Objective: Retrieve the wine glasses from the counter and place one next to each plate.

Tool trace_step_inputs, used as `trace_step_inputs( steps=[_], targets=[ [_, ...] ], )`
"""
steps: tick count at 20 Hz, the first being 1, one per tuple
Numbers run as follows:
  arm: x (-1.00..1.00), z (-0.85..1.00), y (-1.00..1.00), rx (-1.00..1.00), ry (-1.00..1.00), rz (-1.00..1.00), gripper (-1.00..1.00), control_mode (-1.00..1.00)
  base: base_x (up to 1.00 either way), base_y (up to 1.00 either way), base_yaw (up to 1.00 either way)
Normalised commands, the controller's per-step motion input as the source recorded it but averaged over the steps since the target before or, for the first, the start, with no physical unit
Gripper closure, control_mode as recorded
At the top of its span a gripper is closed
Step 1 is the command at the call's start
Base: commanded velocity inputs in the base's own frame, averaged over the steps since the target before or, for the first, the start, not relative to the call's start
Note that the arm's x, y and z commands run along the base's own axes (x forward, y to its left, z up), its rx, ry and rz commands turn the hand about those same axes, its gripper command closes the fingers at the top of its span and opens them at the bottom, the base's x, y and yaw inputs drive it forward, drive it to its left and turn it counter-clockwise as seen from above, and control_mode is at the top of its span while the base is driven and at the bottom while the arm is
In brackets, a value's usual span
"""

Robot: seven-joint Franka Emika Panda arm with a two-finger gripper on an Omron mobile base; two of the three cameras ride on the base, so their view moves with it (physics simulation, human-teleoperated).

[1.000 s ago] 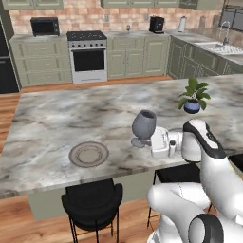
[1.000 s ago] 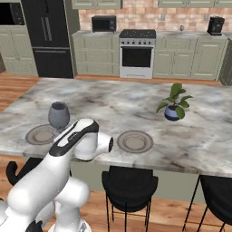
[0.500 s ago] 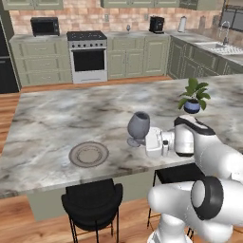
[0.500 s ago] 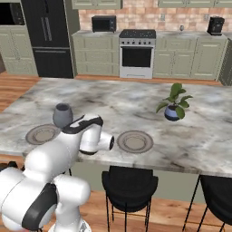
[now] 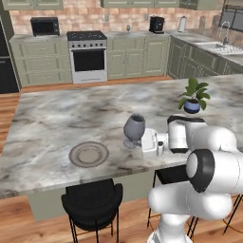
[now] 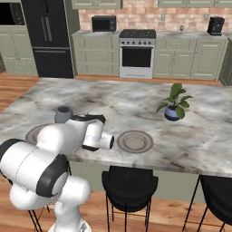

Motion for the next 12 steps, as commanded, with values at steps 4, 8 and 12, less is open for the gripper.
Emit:
trace_step_inputs(
  steps=[4, 8, 12],
  targets=[
    [0.03, -0.15, 0.28, -0.03, 0.01, 0.0, 1.0, -1.0, 0.0, 0.0, 0.0],
    [0.04, -0.16, 0.28, -0.04, 0.0, 0.0, 1.0, -1.0, 0.0, 0.0, 0.0],
    [0.25, -0.26, 0.04, -0.01, 0.03, 0.0, 1.0, -1.0, 0.0, 0.0, 0.0]
  ],
)
